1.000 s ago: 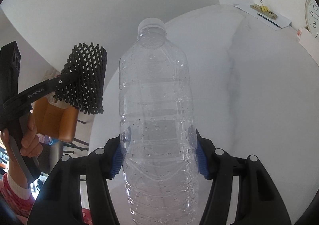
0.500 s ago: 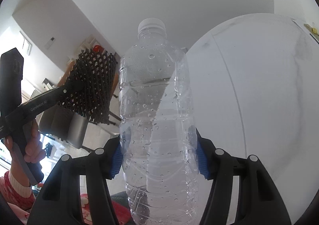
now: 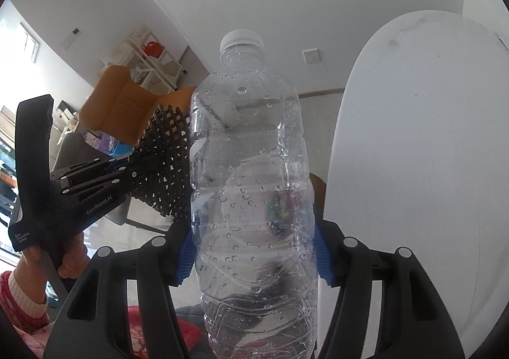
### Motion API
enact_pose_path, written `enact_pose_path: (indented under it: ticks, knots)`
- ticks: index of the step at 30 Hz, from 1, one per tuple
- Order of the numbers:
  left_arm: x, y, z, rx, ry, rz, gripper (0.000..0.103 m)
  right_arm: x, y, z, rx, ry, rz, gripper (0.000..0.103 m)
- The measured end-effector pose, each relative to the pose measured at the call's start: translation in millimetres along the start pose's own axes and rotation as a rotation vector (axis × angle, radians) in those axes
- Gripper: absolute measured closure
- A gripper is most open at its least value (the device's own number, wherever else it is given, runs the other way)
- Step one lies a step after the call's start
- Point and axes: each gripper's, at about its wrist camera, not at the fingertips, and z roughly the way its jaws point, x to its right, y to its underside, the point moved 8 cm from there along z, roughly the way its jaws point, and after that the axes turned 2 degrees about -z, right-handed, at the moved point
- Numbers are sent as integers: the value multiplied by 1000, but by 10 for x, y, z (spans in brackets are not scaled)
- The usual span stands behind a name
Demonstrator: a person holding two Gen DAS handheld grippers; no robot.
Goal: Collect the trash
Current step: 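Carry the black mesh and clear bottle over the wastebasket, then open the left gripper to drop the mesh while the right drops the bottle into the basket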
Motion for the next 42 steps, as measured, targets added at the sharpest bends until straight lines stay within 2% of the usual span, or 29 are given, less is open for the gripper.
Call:
enact_pose_path:
  ticks: [4,10,15,16,18,19,23,31,38,39,40,42]
  knots:
    - [-253,79,337,-43,1,39,92,-168,12,334,-33,35,24,42]
    - [-378,244,1069,-145,34,64,92,-294,-68,781,-99,97,36,42]
    - [-376,325,1605,-194,38,79,90,-263,-89,1107,-147,109,38,42]
    - [-368,334,1697,-209,39,80,87,-243,-92,1155,-156,116,37,42]
    - [-371,339,1818,-223,39,82,71,-223,-86,1237,-167,125,47,42]
    - [-370,329,1842,-221,30,84,60,-211,-84,1271,-168,122,56,42]
    - [-381,254,1788,-186,21,96,45,-140,-88,1333,-173,114,64,42]
    - [-372,101,1561,-157,42,75,30,-103,-58,1299,-174,114,50,42]
    - [-414,4,1165,-115,45,51,27,-216,-110,1494,-211,101,26,42]
    - [-465,-6,1081,-105,3,43,27,-249,-116,1558,-221,93,17,41]
    - [-492,-11,1012,-96,-18,39,22,-272,-124,1619,-227,85,12,41]
    - [-527,-11,869,-92,-23,39,21,-313,-130,1783,-256,82,-8,41]
